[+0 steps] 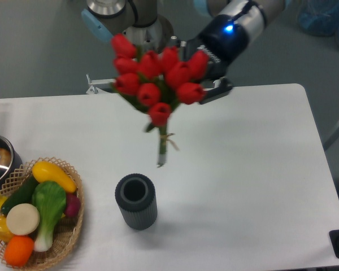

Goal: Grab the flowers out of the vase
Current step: 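Carry the tulip bouquet up and away from the vase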

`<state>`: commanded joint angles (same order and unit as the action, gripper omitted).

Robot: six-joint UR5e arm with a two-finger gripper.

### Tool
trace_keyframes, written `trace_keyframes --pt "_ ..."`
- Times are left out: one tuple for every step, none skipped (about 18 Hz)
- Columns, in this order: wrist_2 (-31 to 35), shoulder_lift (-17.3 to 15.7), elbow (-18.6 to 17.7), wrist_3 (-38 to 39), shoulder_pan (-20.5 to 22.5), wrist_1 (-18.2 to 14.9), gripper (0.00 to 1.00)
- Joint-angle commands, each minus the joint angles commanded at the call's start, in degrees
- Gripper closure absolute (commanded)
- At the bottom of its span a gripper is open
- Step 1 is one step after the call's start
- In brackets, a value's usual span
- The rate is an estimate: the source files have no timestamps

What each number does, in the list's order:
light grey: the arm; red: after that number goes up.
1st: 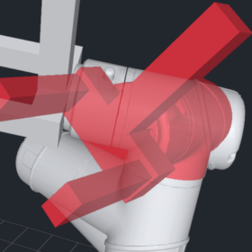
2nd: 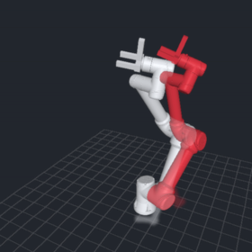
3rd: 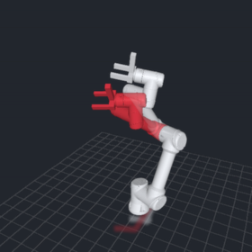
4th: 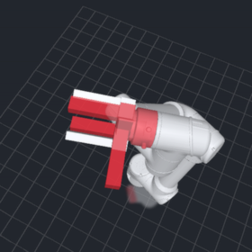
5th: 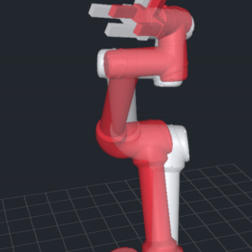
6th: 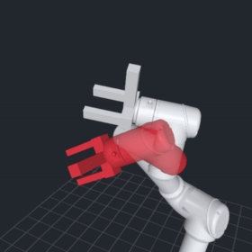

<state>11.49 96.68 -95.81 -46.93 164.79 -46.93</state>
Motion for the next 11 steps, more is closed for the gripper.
trace_keyframes --pt "1.85 0.61 0.35 0.0 0.01 0.0 0.61" --pt "3.08 1.05 0.62 -0.09 0.01 0.09 0.61" --pt "3.79 1.67 1.32 0.0 -0.08 0.0 0.61" --pt "3.89 2.19 1.5 -0.09 -0.08 0.0 0.61" --pt "3.89 2.55 1.67 -0.09 -0.08 0.09 0.61" --pt "3.89 2.9 1.94 -0.18 -0.08 0.09 0.61" --pt "3.89 3.42 2.37 -0.09 -0.17 0.09 0.61" --pt "3.89 3.52 1.59 -0.26 -0.26 0.18 0.61" --pt "3.89 3.43 1.33 -0.09 -0.26 0.18 0.61" --pt "3.89 3.43 1.06 -0.18 -0.26 0.18 0.61" --pt "3.89 3.34 0.71 -0.26 -0.17 0.26 0.61"
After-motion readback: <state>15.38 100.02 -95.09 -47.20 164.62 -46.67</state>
